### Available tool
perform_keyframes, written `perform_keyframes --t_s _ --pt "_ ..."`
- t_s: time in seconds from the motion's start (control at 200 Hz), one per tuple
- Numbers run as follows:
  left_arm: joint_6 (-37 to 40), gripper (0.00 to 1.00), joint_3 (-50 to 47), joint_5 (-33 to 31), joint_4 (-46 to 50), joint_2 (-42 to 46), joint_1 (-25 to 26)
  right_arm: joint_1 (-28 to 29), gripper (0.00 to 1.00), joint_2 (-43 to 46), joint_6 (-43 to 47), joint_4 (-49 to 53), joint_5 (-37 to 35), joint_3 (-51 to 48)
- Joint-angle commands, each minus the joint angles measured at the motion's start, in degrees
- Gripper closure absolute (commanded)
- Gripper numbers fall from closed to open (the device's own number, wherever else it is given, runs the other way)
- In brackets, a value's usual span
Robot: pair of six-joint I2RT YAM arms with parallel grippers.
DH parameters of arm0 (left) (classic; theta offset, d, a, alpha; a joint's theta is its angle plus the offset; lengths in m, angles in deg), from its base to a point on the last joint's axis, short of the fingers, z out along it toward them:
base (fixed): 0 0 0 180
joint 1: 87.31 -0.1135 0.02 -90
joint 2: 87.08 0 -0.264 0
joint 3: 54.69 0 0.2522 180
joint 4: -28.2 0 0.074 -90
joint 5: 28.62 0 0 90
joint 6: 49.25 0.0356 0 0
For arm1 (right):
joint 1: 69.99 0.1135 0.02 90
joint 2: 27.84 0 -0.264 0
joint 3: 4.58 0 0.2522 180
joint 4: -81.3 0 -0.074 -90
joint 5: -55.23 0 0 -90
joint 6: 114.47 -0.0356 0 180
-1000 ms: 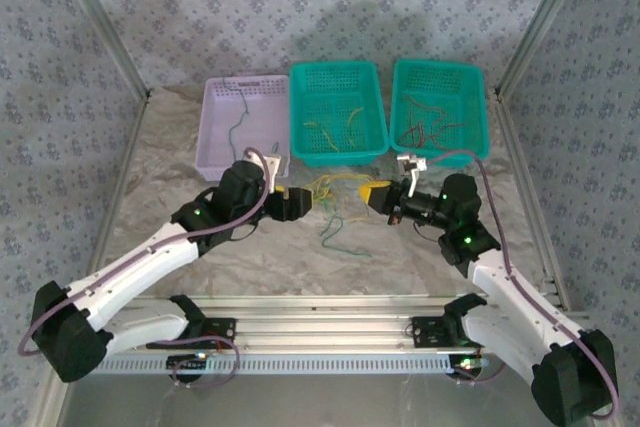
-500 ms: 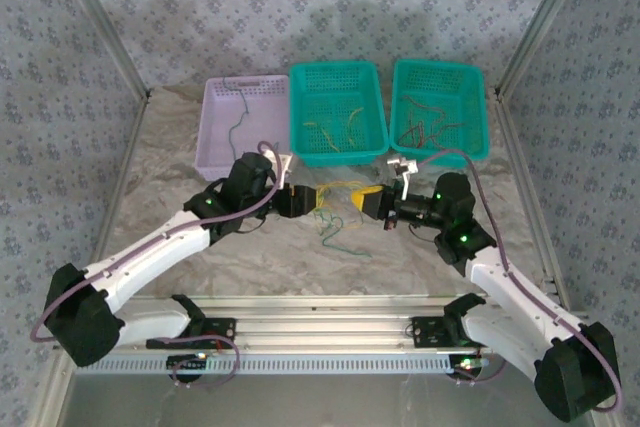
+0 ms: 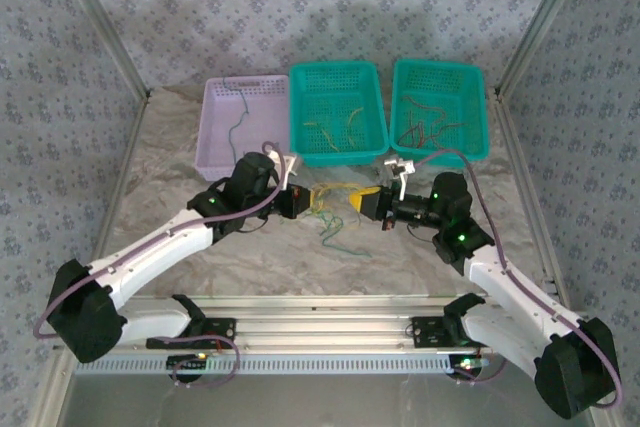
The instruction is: Untangle the cables
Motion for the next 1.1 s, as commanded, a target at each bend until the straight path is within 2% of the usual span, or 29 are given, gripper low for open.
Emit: perform_keyframes --t_s 0.0,0.08,0.13,0.165,0.265,0.425,0.535,0.65,0.74,0.854,0.989,1.094 --pt "0.71 1.00 1.63 -0.66 0.11 2.72 -0.39 0.35 1.00 0.11 1.61 0.60 -1.61 1.05" --pt "0.21 1.00 1.38 -2.13 -0.04 4.26 -0.56 0.41 0.99 0.11 2.11 1.92 -3.14 0.99" --pt "-0.29 1.00 1.30 -2.91 0.07 5.10 -0.83 0.43 0.88 0.14 2.76 3.13 -4.51 1.01" --pt "-0.66 1.00 1.36 -3.62 0.28 5.67 -0.83 0.35 0.78 0.28 3.33 4.31 -5.93 0.96" --pt "-2.11 1.00 1.34 -5.11 0.66 7.17 -0.92 0.35 0.58 0.46 4.91 7.09 -9.30 0.88" --pt "-4.24 1.00 1.77 -5.56 0.62 8.27 -0.93 0.39 0.48 0.13 6.15 9.08 -13.67 0.31" --pt "-4.86 1.00 2.88 -6.98 1.08 9.67 -0.95 0.35 0.46 -0.54 6.59 10.31 -16.94 -0.02" --pt "-5.82 1.00 4.27 -7.40 1.61 10.19 -0.90 1.20 0.46 -2.76 5.86 7.49 -15.60 -0.55" --pt "-6.82 1.00 4.92 -8.33 1.49 10.69 -0.94 4.26 0.46 -5.19 6.73 6.43 -15.64 0.20" --pt "-6.24 1.00 7.02 -10.20 2.45 12.27 -0.91 9.79 0.46 -9.51 9.53 7.85 -18.96 2.61" --pt "-3.56 1.00 12.04 -13.54 8.49 13.57 -0.87 11.60 0.51 -13.95 9.43 7.53 -21.91 3.71" --pt "-1.11 1.00 15.56 -17.16 14.20 15.08 -0.91 10.93 0.50 -13.87 8.13 6.18 -26.63 2.08"
